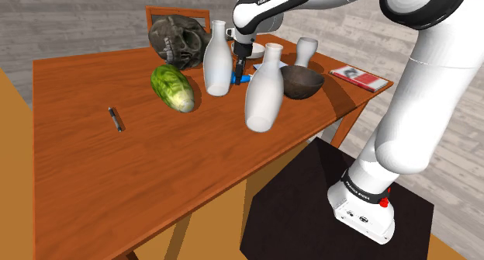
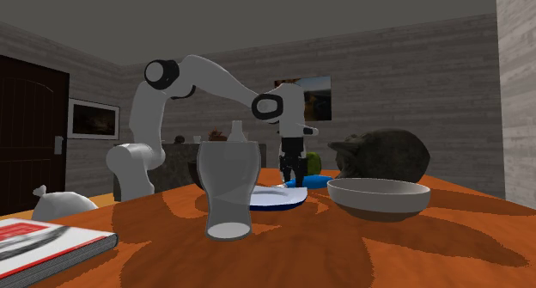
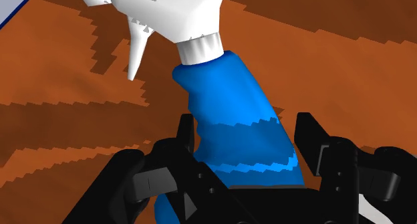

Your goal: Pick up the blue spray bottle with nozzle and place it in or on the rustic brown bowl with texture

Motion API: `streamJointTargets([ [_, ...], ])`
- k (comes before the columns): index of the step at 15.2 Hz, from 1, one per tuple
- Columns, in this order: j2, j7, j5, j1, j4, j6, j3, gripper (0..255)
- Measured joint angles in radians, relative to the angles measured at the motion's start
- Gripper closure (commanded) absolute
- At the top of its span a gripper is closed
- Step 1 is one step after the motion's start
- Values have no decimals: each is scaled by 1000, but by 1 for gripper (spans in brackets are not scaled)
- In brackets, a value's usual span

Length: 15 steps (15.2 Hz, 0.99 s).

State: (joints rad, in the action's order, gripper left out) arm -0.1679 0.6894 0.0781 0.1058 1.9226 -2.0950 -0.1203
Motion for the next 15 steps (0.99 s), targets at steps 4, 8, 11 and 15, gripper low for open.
streamJointTargets([
  [4, 4, -2, -1, 1, -10, 14, 0, 255],
  [8, 23, -6, -5, 1, -38, 61, -1, 255],
  [11, 34, -7, -8, 0, -64, 97, -2, 255],
  [15, 45, -14, -11, 2, -103, 148, -1, 255],
])
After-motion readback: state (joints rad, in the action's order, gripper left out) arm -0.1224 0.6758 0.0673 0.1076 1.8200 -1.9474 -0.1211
